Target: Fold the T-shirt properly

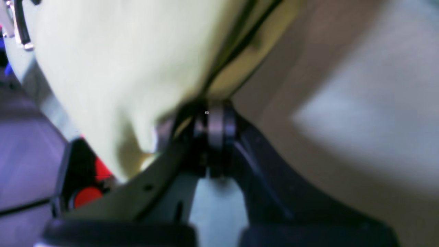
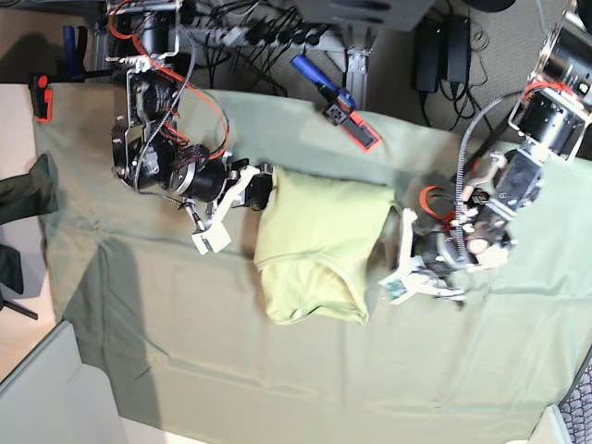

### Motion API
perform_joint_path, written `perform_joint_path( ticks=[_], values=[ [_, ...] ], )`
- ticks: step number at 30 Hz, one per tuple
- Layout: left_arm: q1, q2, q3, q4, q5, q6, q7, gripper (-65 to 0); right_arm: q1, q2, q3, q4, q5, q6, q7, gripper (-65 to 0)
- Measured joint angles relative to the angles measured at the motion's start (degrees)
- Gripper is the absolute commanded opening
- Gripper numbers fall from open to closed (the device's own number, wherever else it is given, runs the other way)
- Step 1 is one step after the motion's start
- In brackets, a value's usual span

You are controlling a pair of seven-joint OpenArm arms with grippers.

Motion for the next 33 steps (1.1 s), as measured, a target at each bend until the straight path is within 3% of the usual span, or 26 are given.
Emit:
perform_joint_path(
  ticks=[4,9,16,20,28,33],
  values=[
    [0.0,-2.5,-6.7,-0.2,-4.5,0.4,3.5,-65.0,0.2,0.0,7.7,1.1,0.0,0.0,-0.4,-65.0],
    [2.7,-5.5,-11.9,6.1,-13.8,-5.0,6.2,-65.0,-0.2,3.2,15.1,1.4,1.0,0.0,-2.3,-65.0],
    [15.6,-12.9,-20.5,23.0,-24.3,-5.4,13.1,-65.0,-8.3,9.8,23.7,3.3,5.7,0.1,-4.0,-65.0],
    [25.0,-16.1,-26.9,30.0,-28.6,-8.2,13.5,-65.0,-14.3,12.1,29.0,4.1,8.0,0.2,-4.7,-65.0],
    [44.5,-17.6,-36.8,34.2,-30.2,-8.4,14.6,-65.0,-28.0,13.4,37.9,6.9,10.6,0.4,-6.1,-65.0],
    [56.8,-16.5,-41.2,36.5,-28.9,-9.3,12.3,-65.0,-36.7,12.9,38.7,7.3,10.0,0.4,-5.9,-65.0]
  ],
)
